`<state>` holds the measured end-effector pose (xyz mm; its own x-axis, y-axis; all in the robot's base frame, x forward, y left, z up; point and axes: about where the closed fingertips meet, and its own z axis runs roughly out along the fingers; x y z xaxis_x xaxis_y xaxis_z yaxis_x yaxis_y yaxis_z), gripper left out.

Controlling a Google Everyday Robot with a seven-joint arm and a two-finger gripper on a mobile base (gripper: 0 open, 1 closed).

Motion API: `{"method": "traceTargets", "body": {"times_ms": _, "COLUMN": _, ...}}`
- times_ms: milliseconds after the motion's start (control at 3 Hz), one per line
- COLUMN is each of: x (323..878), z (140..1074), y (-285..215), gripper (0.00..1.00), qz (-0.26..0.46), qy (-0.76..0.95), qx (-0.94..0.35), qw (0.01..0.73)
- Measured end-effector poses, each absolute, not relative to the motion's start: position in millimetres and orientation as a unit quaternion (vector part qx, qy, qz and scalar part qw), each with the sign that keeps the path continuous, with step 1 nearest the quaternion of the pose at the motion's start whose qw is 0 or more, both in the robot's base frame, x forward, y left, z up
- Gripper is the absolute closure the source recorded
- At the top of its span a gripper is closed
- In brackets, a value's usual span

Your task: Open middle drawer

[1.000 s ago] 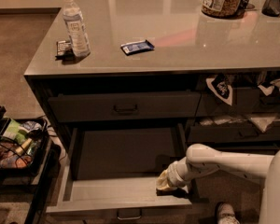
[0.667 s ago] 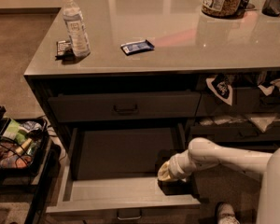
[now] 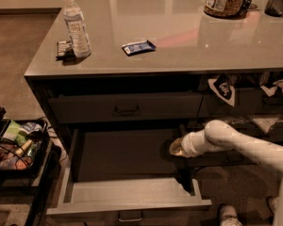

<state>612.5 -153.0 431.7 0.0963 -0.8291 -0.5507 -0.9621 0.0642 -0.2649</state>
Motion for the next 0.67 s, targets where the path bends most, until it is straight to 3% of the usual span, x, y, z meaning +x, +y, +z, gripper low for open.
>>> {"method": "traceTargets", "body": {"times_ms": 667, "x": 593, "z": 534, "y": -235, "gripper": 1.00, "qz": -0.006, "qy": 0.703, "qx": -0.622, "qw": 0.346}}
